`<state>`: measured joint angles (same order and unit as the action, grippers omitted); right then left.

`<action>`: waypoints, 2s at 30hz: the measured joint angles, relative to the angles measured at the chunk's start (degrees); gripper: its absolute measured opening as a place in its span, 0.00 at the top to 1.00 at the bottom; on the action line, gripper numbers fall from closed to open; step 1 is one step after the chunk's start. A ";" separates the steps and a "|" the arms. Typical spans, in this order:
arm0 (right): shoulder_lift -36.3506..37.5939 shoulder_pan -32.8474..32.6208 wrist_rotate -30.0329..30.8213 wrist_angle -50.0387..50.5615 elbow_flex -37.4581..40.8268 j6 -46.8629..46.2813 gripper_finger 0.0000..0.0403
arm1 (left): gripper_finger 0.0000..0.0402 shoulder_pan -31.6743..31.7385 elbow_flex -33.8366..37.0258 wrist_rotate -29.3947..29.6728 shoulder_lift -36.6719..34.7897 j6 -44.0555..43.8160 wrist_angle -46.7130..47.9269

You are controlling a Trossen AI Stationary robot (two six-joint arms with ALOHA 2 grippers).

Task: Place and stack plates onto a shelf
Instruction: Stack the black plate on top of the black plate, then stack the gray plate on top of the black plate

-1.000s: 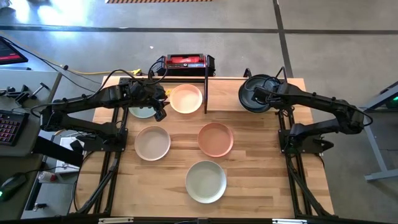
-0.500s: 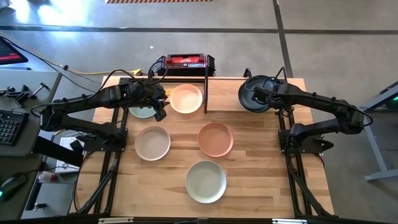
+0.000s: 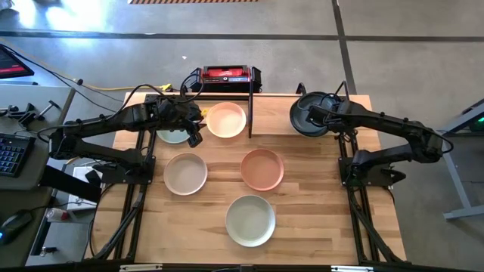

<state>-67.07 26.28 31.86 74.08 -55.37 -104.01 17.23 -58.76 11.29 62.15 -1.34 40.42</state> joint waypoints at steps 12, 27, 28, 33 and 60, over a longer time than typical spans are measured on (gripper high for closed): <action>0.00 0.00 0.02 -0.02 -0.01 -0.06 0.98 | 0.70 0.00 0.00 0.00 0.00 0.00 0.00; 0.16 -0.02 0.41 0.48 -0.04 2.51 0.69 | 0.70 -0.02 0.01 0.00 0.00 0.00 0.00; 0.41 -0.02 0.10 0.47 -0.04 2.51 0.69 | 0.70 -0.01 0.00 0.00 0.00 0.00 0.00; 2.39 -0.07 -2.87 -1.89 -0.04 6.33 0.69 | 0.70 -0.02 0.02 0.00 0.00 0.00 0.00; 4.09 -9.74 -23.52 -36.64 -0.04 39.62 0.69 | 0.70 0.00 0.00 0.00 0.00 0.00 0.00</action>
<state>-62.98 16.55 8.34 37.44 -55.42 -64.39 17.23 -58.76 11.29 62.15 -1.34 40.42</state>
